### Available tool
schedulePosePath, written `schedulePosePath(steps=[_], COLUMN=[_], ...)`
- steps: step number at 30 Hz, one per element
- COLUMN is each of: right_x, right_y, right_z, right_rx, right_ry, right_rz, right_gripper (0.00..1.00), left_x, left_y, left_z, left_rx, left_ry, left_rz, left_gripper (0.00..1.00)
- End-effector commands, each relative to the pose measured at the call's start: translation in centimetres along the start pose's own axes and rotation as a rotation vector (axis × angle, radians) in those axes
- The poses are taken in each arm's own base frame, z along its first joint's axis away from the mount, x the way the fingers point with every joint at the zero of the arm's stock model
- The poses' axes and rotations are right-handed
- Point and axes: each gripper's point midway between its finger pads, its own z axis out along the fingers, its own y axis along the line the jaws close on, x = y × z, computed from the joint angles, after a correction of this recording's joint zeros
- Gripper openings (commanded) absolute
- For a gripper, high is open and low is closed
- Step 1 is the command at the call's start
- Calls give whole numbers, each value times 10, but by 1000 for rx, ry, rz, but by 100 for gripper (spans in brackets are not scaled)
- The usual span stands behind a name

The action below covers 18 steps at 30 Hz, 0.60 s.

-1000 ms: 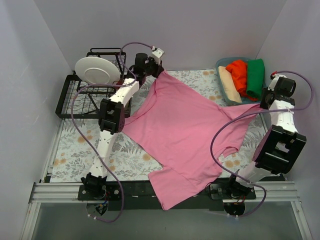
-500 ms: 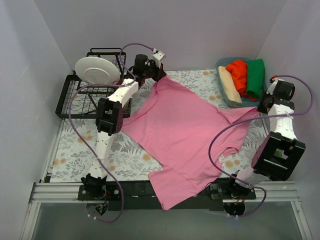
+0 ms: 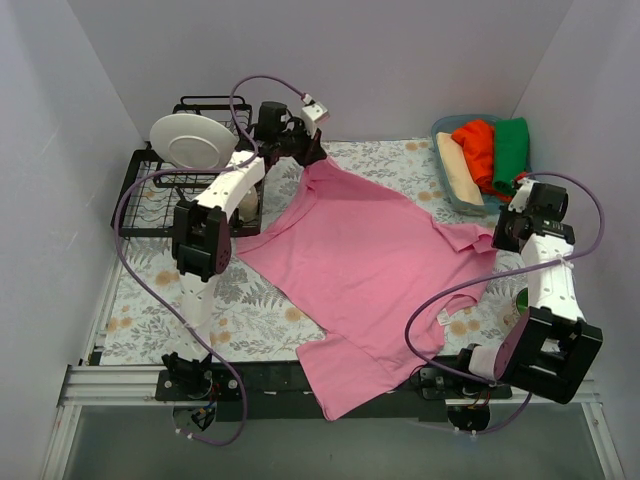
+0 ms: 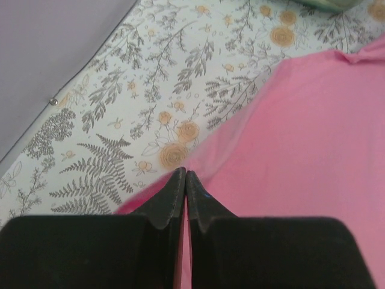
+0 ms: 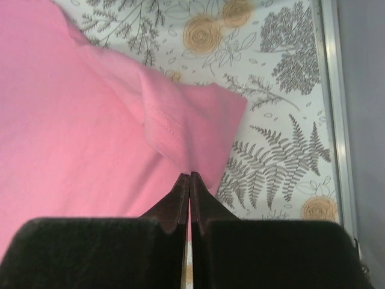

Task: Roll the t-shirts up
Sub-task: Flatten out the T-shirt at the center of the board, then fold the T-shirt at the center of the board.

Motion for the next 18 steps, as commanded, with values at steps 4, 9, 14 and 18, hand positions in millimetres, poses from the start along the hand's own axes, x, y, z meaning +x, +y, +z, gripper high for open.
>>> schedulePosePath(steps=[4,9,14,18], right_x=[6,3,-14,-32], right_y=[16,15,10,9], right_z=[-27,-35,-36,-35], right_rx=[-57,-40,-14,-15], right_ry=[16,-1,-53,-90], right_rz=[41,68,103,114], right_gripper=[1,1,1,1], left_x=[3,-6,-17,-40], left_y=[11,31,48,44], left_z=[-40,-29,-9,9], left_rx=[18,-19,-82,-88], left_ry=[62,39,-27,-122], left_rz=[127,160,86,48], left_gripper=[0,0,0,0])
